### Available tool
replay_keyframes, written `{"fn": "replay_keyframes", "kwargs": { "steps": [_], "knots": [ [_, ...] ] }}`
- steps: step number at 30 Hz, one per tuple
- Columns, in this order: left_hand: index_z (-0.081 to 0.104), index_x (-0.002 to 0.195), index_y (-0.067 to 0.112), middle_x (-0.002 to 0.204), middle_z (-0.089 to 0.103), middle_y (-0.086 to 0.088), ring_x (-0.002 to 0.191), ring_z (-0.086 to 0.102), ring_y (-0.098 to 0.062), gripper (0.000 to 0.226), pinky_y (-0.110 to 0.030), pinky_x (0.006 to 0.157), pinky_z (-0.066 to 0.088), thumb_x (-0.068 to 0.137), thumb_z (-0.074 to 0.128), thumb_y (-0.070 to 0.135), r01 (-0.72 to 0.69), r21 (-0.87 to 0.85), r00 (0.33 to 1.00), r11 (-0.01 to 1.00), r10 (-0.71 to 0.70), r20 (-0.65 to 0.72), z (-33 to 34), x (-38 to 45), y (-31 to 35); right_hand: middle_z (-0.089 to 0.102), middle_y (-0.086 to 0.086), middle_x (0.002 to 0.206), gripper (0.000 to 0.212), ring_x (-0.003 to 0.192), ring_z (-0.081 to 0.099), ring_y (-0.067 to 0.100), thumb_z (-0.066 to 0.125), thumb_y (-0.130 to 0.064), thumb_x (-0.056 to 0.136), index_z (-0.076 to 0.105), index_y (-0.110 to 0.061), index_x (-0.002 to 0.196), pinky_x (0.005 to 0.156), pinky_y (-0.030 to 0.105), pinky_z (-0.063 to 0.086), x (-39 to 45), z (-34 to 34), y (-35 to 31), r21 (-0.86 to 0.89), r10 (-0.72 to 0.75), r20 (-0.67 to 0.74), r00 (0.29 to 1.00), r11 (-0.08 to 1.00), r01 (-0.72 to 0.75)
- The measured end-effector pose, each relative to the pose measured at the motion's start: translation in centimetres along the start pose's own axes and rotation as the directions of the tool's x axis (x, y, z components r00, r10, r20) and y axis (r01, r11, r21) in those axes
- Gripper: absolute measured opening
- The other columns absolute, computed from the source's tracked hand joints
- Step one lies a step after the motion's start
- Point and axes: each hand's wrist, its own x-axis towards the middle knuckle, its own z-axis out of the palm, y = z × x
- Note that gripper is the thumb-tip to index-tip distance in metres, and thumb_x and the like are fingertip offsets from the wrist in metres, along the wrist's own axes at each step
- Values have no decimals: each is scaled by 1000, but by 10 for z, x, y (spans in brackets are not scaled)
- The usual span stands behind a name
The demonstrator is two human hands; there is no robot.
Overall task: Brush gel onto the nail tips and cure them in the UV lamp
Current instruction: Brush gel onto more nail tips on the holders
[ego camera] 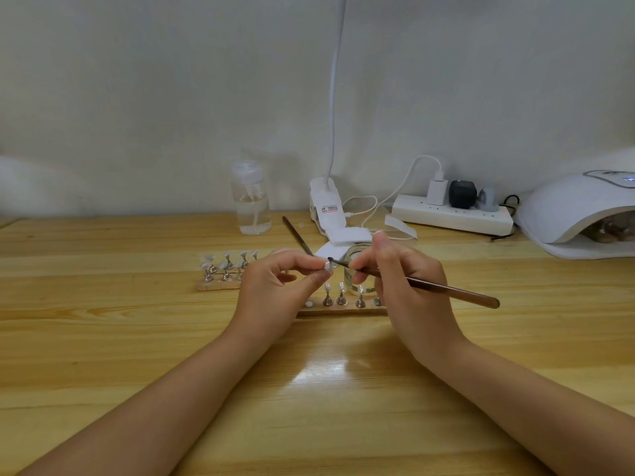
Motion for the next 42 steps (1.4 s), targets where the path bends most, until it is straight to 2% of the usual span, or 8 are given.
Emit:
{"fn": "replay_keyframes", "kwargs": {
  "steps": [6, 11, 17, 22, 27, 31, 36, 42],
  "knots": [
    [70, 74, 24, 80, 70, 3, 81, 64, -21, 14, -55, 76, 50, 72, 73, 11, 6, -5, 1000, 1000, -6, 11, -1, 0, 1, 60, 2, 53, 45, 44, 51, 2, 44, -38, 90, 67, -12, 61, 46, 7, 34, -4, 0, -1, 29, -19, 53, 998, 999, 18],
    [71, 73, 24, 78, 69, 7, 81, 64, -18, 13, -54, 77, 51, 73, 73, 11, 27, -3, 1000, 1000, -27, 3, 0, 0, 1, 61, 0, 53, 42, 44, 50, 3, 45, -36, 92, 66, -18, 61, 45, 10, 35, -2, -1, 0, 49, -27, -28, 999, 998, 28],
    [70, 73, 25, 76, 69, 10, 80, 64, -16, 14, -52, 77, 51, 73, 73, 12, 31, 3, 1000, 1000, -31, 1, -1, 0, 1, 64, -1, 57, 39, 45, 51, 1, 42, -43, 83, 67, -19, 66, 44, 10, 35, 0, 0, 1, 20, 16, -28, 999, 1000, -16],
    [71, 77, 21, 82, 71, 3, 84, 64, -19, 12, -50, 82, 50, 74, 72, 9, 24, -1, 1000, 1000, -24, 2, -1, 0, 1, 62, 1, 52, 42, 43, 50, 2, 43, -41, 83, 67, -15, 61, 44, 9, 34, -3, 1, 0, 64, 7, 6, 1000, 998, -7],
    [70, 72, 27, 75, 70, 12, 81, 65, -14, 17, -51, 79, 51, 73, 73, 10, 28, -12, 1000, 1000, -29, -12, 0, 0, 1, 61, 1, 49, 45, 42, 51, 2, 44, -37, 90, 66, -14, 59, 45, 8, 35, -4, 0, 0, 76, -19, 4, 1000, 997, 19],
    [70, 66, 38, 74, 70, 17, 82, 66, -7, 24, -42, 81, 53, 70, 73, 14, 0, -37, 1000, 999, -1, -9, -1, 0, -1, 61, 2, 51, 42, 44, 52, 1, 42, -29, 93, 66, -12, 61, 50, 7, 37, -1, -4, 1, 74, -54, -63, 997, 996, 58],
    [71, 77, 29, 85, 69, 10, 87, 64, -8, 20, -35, 79, 55, 75, 69, 10, -27, -38, 999, 999, 28, 21, -1, 2, -3, 62, -3, 55, 40, 49, 54, 0, 41, -35, 89, 65, -15, 64, 55, 8, 39, 0, -5, 1, 45, -70, -54, 996, 996, 72],
    [72, 81, 27, 86, 70, 9, 87, 65, -11, 17, -49, 79, 52, 76, 68, 11, -3, -30, 999, 1000, 5, 48, -1, 1, -1, 63, -11, 60, 32, 53, 55, -2, 44, -30, 91, 65, -23, 68, 53, 7, 39, 3, -3, 0, -32, -92, -12, 996, 995, 92]
  ]
}}
